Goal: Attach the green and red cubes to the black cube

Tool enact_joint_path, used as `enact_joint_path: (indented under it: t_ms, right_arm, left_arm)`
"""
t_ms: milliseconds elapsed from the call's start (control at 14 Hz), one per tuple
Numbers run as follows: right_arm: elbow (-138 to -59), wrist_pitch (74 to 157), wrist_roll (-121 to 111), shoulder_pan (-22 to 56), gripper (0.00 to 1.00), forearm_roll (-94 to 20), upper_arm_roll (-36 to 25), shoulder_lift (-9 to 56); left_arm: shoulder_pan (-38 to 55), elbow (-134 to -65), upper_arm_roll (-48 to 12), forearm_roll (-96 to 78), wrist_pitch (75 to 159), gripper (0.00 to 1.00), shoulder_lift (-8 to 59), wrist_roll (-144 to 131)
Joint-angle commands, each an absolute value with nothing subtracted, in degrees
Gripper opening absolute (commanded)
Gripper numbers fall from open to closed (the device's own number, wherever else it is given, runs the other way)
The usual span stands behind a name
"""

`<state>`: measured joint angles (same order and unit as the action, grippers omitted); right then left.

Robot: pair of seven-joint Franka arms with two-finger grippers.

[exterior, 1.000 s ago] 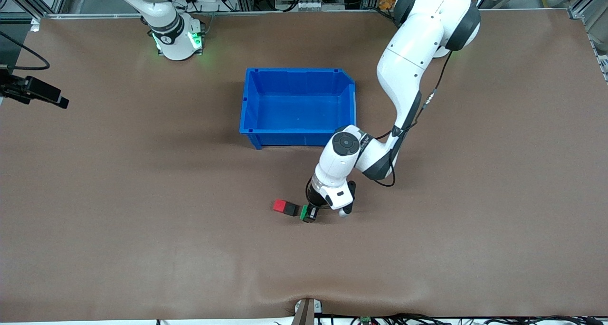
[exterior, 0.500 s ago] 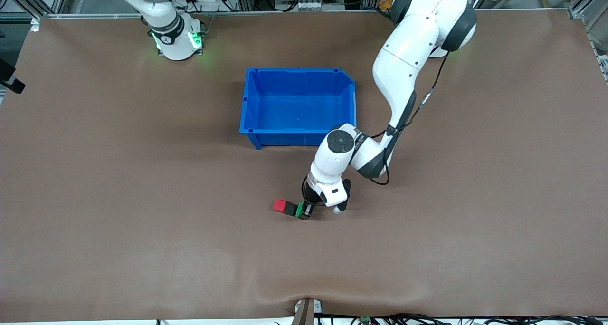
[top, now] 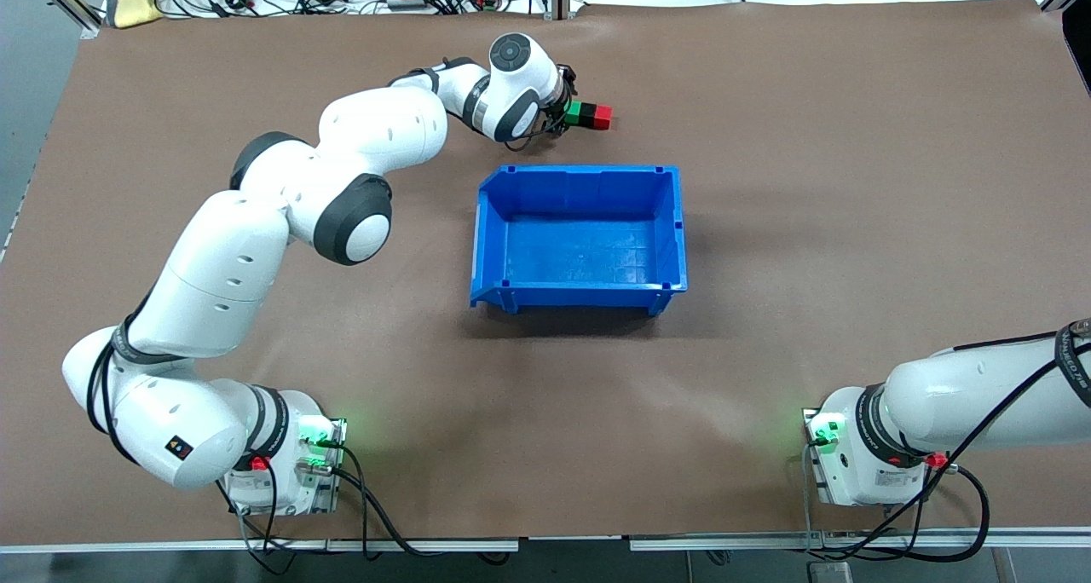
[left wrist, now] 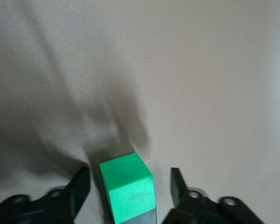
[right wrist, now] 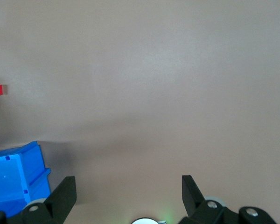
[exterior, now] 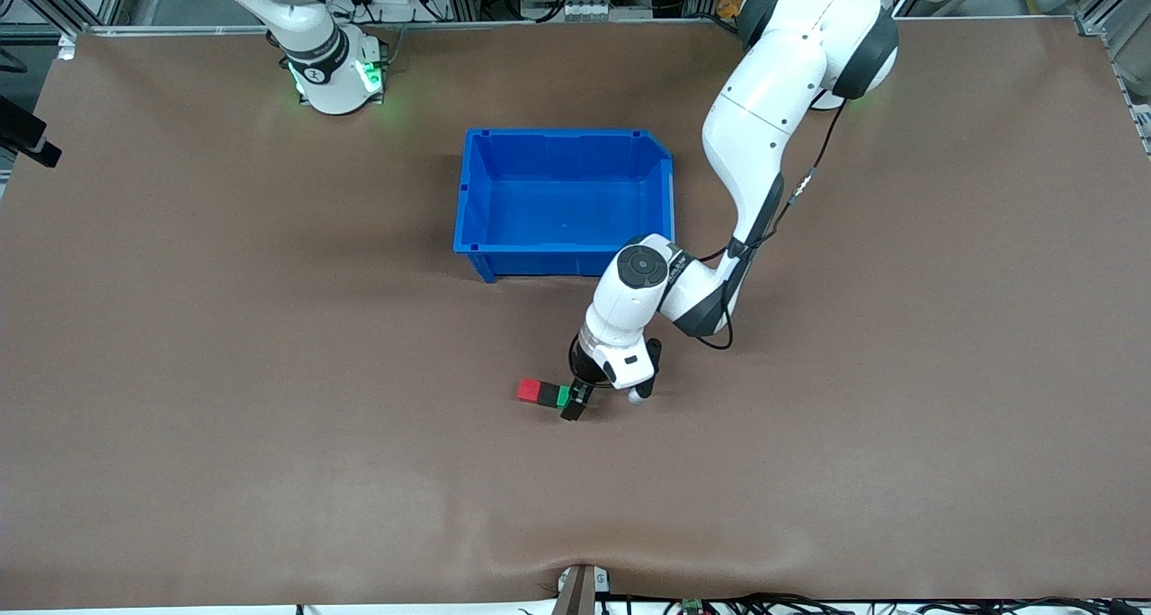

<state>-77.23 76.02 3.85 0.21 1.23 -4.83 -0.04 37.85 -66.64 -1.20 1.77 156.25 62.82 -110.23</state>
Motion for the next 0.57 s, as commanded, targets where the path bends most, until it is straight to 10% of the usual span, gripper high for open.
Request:
enact_joint_path:
  t_ms: [0,500]
  right_arm:
    - [-77.2,75.4,3.3,0.5,1.00,2.3,-4.7,-0.3]
    - [-77.3,75.3,3.5,0.3,1.00,2.2,-4.8,-0.3]
  left_arm:
    - [38.3,-64.9,-0.4,2.3,156.6,1.00,64.1,-111.1]
    - [35.9,-69.9,1.6,3.0,147.8,1.00,54.3,-110.4]
